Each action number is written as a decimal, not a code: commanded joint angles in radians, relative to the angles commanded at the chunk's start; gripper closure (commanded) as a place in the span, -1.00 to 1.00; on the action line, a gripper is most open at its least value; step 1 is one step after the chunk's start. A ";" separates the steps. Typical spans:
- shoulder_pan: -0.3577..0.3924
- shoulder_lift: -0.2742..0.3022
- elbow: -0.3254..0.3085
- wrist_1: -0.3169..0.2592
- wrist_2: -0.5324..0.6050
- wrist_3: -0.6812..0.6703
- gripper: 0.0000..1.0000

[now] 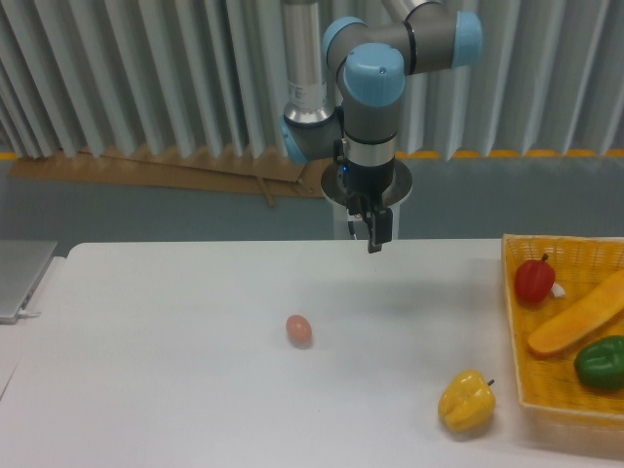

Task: Place the red peppers in a basket

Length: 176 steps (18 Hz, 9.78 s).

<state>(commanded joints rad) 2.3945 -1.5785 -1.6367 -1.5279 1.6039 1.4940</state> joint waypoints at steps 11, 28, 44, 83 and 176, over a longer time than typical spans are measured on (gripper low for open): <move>-0.002 0.003 0.003 -0.001 -0.002 -0.009 -1.00; 0.002 0.005 0.003 0.018 0.002 -0.011 -1.00; 0.017 0.002 0.003 0.018 0.005 -0.011 -1.00; 0.273 -0.038 -0.002 0.025 0.099 -0.012 -1.00; 0.025 -0.170 -0.092 0.275 0.039 -0.116 -1.00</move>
<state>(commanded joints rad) 2.4191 -1.7487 -1.7288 -1.2532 1.6429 1.3775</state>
